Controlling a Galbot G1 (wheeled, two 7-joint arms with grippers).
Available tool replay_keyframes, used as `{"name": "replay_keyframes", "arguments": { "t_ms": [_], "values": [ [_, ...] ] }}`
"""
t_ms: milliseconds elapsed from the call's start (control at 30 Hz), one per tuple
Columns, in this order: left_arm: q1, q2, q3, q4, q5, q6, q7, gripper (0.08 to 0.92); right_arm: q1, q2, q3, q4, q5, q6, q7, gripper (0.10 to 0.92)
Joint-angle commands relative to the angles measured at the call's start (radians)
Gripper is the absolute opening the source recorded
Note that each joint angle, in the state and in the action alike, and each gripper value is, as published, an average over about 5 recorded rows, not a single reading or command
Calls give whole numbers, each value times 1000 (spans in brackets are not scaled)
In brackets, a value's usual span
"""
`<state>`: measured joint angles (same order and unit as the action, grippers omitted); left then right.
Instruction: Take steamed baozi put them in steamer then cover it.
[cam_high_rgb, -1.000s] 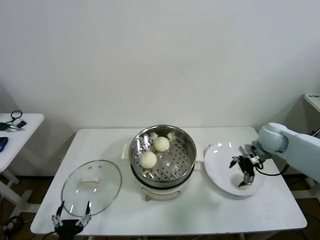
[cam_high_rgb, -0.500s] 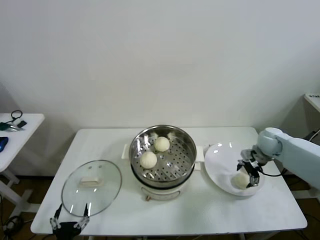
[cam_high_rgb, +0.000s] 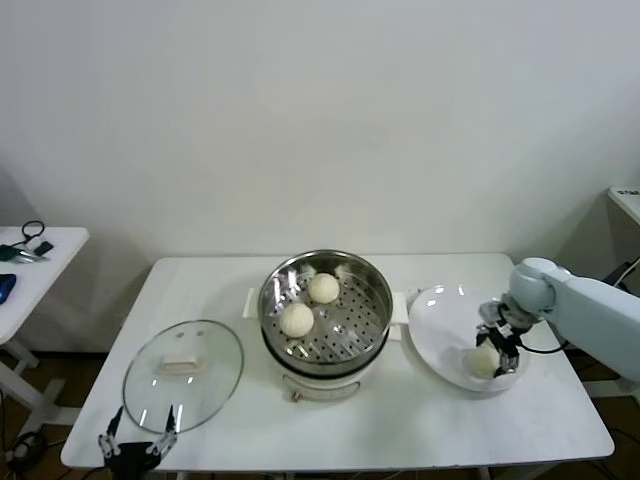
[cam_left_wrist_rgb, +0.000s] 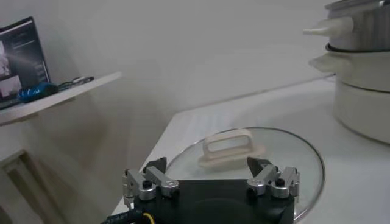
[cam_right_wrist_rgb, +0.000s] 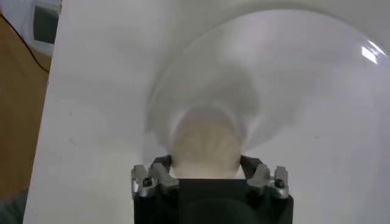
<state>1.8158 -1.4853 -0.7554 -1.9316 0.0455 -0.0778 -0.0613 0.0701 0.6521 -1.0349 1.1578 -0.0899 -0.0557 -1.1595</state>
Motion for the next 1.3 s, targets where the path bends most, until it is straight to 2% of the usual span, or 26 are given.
{"name": "replay_keyframes", "arguments": {
  "t_ms": [33, 167, 333, 500, 667, 967, 1133, 1300],
  "values": [
    [0, 1, -1, 1, -1, 1, 0, 823, 7, 11, -6, -18, -10, 17, -6, 678],
    [1, 1, -3, 2, -1, 0, 0, 823, 58, 17, -24, -10, -5, 61, -12, 658],
    [3, 4, -3, 4, -2, 0, 0, 823, 260, 44, -117, 54, -41, 226, -60, 653],
    [1, 4, 1, 5, 0, 1, 1, 823, 489, 129, -213, 133, -101, 401, -128, 653],
    [1, 4, 0, 2, 1, 4, 1, 823, 666, 211, -262, 185, -97, 508, -166, 656],
    [4, 1, 9, -2, 4, 5, 1, 823, 715, 349, -240, 304, -89, 565, -176, 662],
    [7, 4, 8, -4, 3, 5, 2, 823, 635, 430, -210, 384, -116, 546, -182, 663],
    [11, 10, 6, -2, 1, 2, 1, 823, 521, 519, -184, 397, -179, 538, -185, 669]
  ]
}}
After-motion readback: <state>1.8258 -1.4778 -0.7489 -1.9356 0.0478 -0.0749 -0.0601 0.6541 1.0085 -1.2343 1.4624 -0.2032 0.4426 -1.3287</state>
